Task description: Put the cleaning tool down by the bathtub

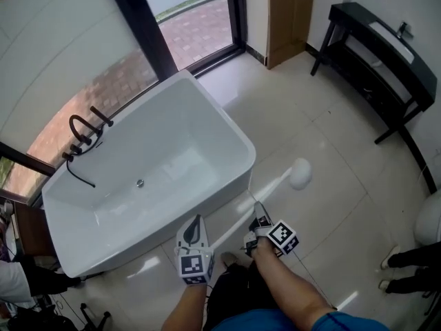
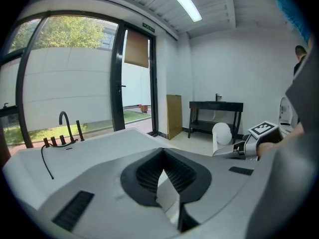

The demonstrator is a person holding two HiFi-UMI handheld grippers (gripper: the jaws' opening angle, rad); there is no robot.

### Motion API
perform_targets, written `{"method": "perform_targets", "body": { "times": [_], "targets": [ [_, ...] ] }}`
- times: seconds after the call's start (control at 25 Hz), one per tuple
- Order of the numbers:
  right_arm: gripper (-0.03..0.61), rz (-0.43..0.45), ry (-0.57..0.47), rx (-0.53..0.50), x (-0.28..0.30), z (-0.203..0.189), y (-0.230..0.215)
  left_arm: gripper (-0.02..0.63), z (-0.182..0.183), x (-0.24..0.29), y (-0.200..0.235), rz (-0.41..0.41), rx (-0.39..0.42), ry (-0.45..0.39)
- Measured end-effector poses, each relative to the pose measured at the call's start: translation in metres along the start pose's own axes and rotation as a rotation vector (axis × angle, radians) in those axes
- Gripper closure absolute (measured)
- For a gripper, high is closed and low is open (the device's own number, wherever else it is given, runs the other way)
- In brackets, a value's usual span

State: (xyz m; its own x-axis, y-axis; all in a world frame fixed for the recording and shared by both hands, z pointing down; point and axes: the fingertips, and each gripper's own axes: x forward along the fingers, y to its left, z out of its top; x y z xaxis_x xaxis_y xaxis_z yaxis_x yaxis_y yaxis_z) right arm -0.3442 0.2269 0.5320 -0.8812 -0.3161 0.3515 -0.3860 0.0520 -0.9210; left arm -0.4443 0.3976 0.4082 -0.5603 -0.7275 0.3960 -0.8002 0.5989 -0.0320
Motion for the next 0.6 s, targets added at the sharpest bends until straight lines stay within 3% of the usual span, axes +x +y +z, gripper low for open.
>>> {"method": "perform_targets", "body": {
  "times": [0.2,0.44,0.6],
  "targets": [
    [0.489,-0.085,0.001,0.049,0.073,-0.035,-0.082,0.614,-0.051,0.051,0.02,-0.008,-0.02,0.007],
    [0.489,-0.186,0.028,0.07,0.146,-0.072,-0.196,0.614,-0.152,0.1,0.02,-0.051,-0.034,0.059],
    [0.489,-0.222,0.05,0.099,0.195,-0.094,-0.278,0.614,-0.223,0.133,0.017,-0.07,-0.001,0.081]
  ]
}}
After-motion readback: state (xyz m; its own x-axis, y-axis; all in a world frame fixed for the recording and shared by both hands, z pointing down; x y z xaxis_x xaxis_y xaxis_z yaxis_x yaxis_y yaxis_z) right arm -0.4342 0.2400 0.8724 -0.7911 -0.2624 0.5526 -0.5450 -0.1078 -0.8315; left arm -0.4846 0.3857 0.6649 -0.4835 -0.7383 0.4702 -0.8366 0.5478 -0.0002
